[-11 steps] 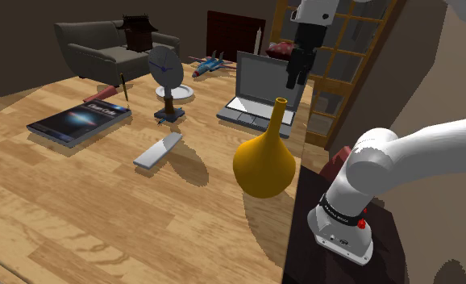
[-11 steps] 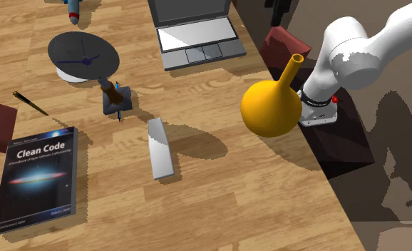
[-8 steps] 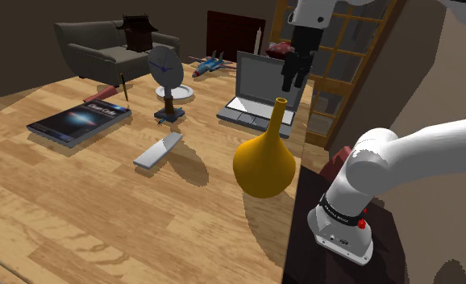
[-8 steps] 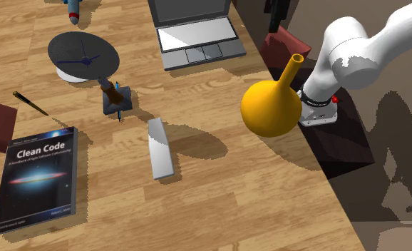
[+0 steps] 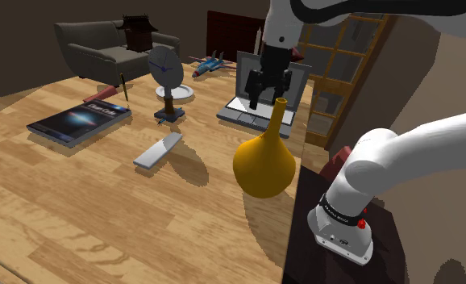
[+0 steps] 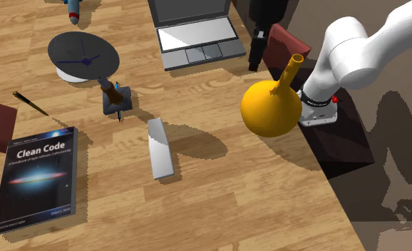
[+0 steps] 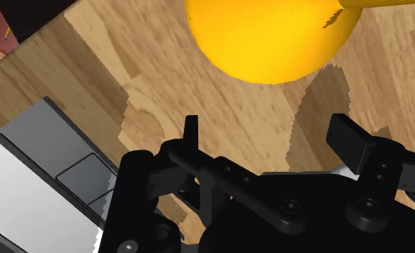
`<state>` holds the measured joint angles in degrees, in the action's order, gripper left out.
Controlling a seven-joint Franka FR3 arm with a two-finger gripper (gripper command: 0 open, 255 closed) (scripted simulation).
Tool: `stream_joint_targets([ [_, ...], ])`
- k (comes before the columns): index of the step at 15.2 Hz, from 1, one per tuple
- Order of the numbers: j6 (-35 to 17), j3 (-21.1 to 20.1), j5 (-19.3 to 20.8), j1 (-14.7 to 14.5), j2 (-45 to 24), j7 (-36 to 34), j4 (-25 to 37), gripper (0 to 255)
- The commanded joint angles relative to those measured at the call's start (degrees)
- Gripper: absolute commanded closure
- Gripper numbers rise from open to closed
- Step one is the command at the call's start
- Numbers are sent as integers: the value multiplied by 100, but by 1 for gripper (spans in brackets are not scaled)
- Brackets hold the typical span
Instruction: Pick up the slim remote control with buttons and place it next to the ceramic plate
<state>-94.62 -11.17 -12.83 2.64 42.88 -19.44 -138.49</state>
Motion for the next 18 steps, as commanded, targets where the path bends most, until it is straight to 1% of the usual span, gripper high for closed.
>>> stream_joint_targets([
  [1, -276, -309, -153, 65, -236, -547, 27, 0],
  [6, -1004, -1100, -373, 276, -1031, -1883, 252, 0],
  [10, -1561, -1712, -308, 530, -1842, -2997, 605, 0],
  [12, -1818, -2005, -169, 677, -2301, -3588, 833, 0],
  [14, -2052, -2281, 53, 825, -2796, -4210, 1094, 0],
  [16, -2254, -2530, 363, 961, -3328, -4867, 1386, 0],
  [18, -2412, -2714, 762, 1041, -3896, -5559, 1710, 0],
])
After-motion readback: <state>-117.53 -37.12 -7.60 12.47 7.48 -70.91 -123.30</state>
